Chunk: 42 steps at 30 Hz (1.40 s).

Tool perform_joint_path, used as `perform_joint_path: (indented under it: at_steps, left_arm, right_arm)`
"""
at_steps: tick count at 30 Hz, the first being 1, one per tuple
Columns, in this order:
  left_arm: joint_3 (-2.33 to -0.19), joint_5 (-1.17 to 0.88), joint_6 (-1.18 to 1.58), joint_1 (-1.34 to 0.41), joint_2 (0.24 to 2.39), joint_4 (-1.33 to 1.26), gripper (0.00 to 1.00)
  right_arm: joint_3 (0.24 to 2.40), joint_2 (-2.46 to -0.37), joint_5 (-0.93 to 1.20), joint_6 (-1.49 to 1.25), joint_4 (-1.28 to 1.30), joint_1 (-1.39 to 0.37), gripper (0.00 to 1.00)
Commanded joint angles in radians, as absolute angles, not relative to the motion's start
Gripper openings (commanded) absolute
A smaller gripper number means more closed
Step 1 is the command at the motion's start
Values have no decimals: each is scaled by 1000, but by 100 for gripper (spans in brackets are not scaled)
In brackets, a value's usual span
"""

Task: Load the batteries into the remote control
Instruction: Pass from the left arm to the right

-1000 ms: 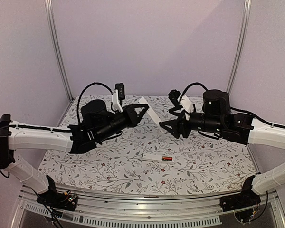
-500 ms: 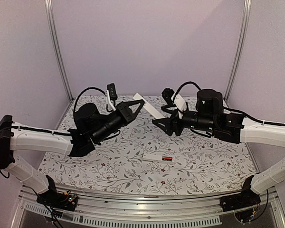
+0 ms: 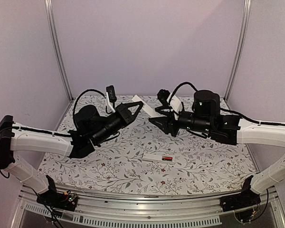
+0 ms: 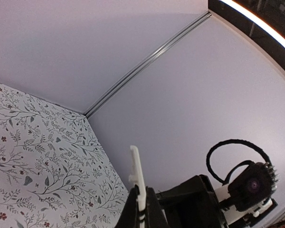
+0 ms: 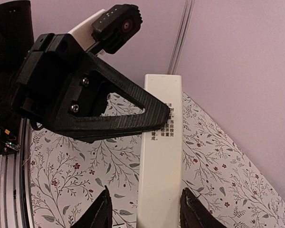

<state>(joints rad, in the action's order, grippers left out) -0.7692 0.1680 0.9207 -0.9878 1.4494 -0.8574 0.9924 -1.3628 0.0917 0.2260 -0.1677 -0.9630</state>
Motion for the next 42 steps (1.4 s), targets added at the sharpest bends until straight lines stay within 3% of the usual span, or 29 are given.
perform_joint_path:
  at_steps: [1,12,19,25,32,38,42]
  left_arm:
    - [-759,175,915,-977,1438,-867,0]
    - [-750,173,914,-978,1433,-870,0]
    - [-746,170,920,-977,1435,-875,0]
    - [-744,168,916,-978,1434,-878,0]
    - [-745,168,912,-978,1436,-876,0]
    - [-726,184,909,-969,1432,-872,0]
    - [-717,175,904,-963,1434,-875,12]
  right_arm:
    - [1016,-1389,43,274,-188,-975,44]
    - [1044,-1406,19,287,-157,-976,37]
    - [1056,-1408,8,284,-142,-976,25]
    - [1069,-1420,5,285,-121,-976,23]
    - [1091,-1434,-42,279,-88,-976,1]
    - [1104,-1429,-61,273,-36,-976,0]
    - [1102,-1419,-62,273,-12,-976,0]
